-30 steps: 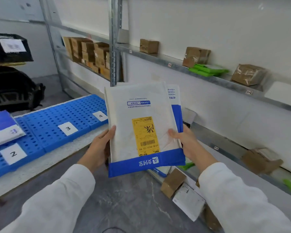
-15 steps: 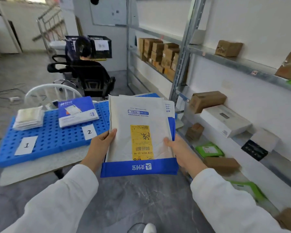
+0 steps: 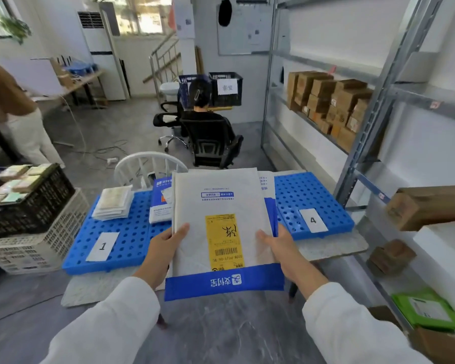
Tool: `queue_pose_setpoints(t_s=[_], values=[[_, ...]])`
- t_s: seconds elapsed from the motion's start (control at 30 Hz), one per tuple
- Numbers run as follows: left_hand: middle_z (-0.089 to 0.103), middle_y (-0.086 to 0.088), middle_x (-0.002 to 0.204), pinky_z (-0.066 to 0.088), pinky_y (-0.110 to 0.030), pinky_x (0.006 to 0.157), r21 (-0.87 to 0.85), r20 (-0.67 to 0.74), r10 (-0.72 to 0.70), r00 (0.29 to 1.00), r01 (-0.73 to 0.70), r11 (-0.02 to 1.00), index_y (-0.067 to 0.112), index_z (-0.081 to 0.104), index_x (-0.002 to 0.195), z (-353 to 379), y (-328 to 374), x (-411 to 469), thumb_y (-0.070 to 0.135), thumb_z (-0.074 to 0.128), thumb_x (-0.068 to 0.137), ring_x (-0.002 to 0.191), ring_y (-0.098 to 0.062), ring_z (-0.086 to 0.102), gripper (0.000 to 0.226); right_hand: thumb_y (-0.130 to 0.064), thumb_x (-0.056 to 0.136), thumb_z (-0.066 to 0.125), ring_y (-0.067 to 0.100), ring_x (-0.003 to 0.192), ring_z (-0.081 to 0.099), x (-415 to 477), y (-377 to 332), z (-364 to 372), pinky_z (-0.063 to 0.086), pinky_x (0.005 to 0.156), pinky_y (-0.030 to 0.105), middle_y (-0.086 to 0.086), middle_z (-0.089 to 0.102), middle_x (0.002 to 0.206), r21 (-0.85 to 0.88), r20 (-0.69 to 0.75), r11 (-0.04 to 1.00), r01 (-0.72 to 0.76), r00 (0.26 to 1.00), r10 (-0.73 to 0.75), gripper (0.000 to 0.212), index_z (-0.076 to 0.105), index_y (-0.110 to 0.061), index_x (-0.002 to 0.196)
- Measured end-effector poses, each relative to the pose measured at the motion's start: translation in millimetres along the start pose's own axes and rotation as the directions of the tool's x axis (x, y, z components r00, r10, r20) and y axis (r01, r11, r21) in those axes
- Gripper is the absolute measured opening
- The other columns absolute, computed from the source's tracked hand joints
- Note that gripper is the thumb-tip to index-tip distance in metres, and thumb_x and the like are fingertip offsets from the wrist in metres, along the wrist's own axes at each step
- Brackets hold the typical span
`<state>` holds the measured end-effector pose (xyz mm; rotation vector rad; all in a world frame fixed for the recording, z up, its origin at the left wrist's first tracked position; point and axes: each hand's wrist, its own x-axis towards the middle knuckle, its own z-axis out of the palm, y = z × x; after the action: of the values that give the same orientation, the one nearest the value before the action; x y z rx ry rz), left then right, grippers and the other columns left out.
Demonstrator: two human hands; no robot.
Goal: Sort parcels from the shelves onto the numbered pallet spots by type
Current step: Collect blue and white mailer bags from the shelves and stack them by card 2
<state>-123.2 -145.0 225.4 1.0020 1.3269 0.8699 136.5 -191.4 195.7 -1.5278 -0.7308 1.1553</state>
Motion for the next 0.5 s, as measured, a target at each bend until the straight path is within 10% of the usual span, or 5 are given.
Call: queue_pose_setpoints(t_s=[0.27, 0.5], values=[[0.069, -0.004, 0.108, 0.050, -0.043, 0.091, -0.042, -0.179, -0.078, 0.981, 0.072, 0.997, 0.018, 0.062, 0.114, 1, 15, 86, 0.052, 0.048, 0.095, 0.099, -0.026, 0.065, 0.042, -0.022, 0.090, 0.067, 0.007, 0.087, 0.055, 92, -29, 32, 0.045, 0.066, 0.022, -0.012, 0.052, 0.103, -0.063, 0.085, 0.997, 0.036, 0.996, -0.031, 0.052, 0.028, -0.026, 0.124], [0.070, -0.006, 0.102, 0.052, -0.045, 0.091, -0.021, -0.271, -0.082, 0.959, 0.079, 0.997, 0.017, 0.068, 0.108, -29, 6, 142, 0.039, 0.047, 0.099, 0.097, -0.024, 0.064, 0.032, -0.022, 0.096, 0.056, 0.019, 0.097, 0.061, 153, -30, 76, 0.053, 0.085, 0.039, 0.002, 0.058, 0.121, -0.147, 0.115, 0.989, 0.015, 0.993, 0.002, 0.032, 0.039, -0.027, 0.122]])
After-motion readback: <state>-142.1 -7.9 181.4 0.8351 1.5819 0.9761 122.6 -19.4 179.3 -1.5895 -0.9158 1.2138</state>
